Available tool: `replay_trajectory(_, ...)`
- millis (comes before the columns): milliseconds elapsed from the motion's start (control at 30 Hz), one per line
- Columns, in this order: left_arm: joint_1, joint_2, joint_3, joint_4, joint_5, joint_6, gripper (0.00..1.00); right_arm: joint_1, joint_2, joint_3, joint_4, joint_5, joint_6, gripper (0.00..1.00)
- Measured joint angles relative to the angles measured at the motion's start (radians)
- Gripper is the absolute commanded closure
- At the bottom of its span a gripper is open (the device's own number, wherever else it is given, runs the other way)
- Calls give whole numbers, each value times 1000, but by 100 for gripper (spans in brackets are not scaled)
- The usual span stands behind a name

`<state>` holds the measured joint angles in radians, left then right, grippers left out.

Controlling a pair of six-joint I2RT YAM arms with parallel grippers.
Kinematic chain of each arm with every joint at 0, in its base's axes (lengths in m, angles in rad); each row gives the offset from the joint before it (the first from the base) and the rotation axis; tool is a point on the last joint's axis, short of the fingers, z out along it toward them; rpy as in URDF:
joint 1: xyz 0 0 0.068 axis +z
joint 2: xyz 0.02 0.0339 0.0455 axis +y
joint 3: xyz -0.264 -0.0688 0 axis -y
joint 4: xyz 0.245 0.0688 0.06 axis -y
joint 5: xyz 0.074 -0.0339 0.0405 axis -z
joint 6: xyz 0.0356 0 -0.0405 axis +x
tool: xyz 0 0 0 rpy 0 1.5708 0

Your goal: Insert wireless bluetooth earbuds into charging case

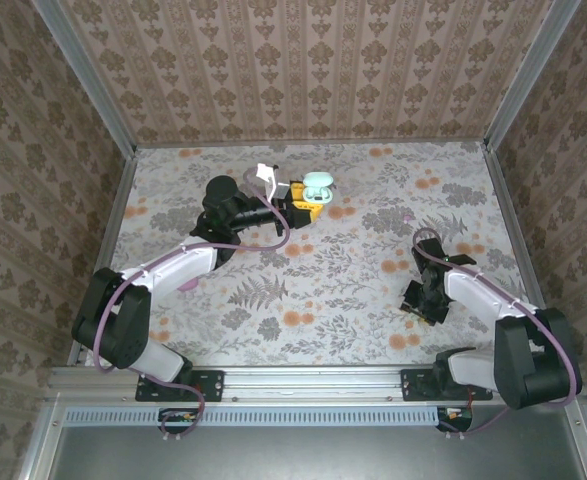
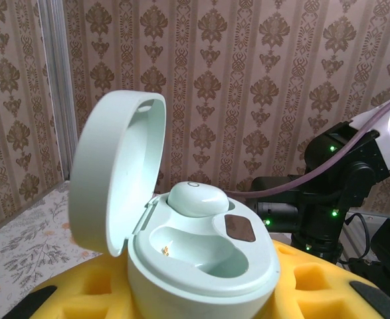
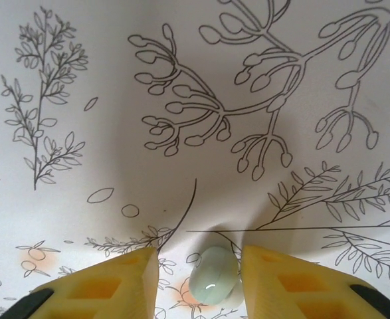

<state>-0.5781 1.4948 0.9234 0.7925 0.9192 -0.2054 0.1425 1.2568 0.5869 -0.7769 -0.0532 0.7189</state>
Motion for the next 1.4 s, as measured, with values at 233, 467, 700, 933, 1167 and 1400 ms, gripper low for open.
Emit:
replay_trajectory(233,5,0,0,0,0,0,70,3,26,4,-3,23,-1,69)
replay_trajectory(467,5,0,0,0,0,0,70,17,26,10,-10,24,-1,78)
replay_trajectory(700,5,0,0,0,0,0,70,26,-37,44,-26,18,-1,79)
replay_trajectory(933,5,5,0,6,-1,-2,70,29,-247,130,12,-100,22,80)
replay_trajectory(1167,5,42,0,21,-3,-12,69,80,-324,259,196,-263,122,80)
replay_trajectory(1400,0,65,0,23,-4,-12,69,211,-222,502,346,-333,150,79)
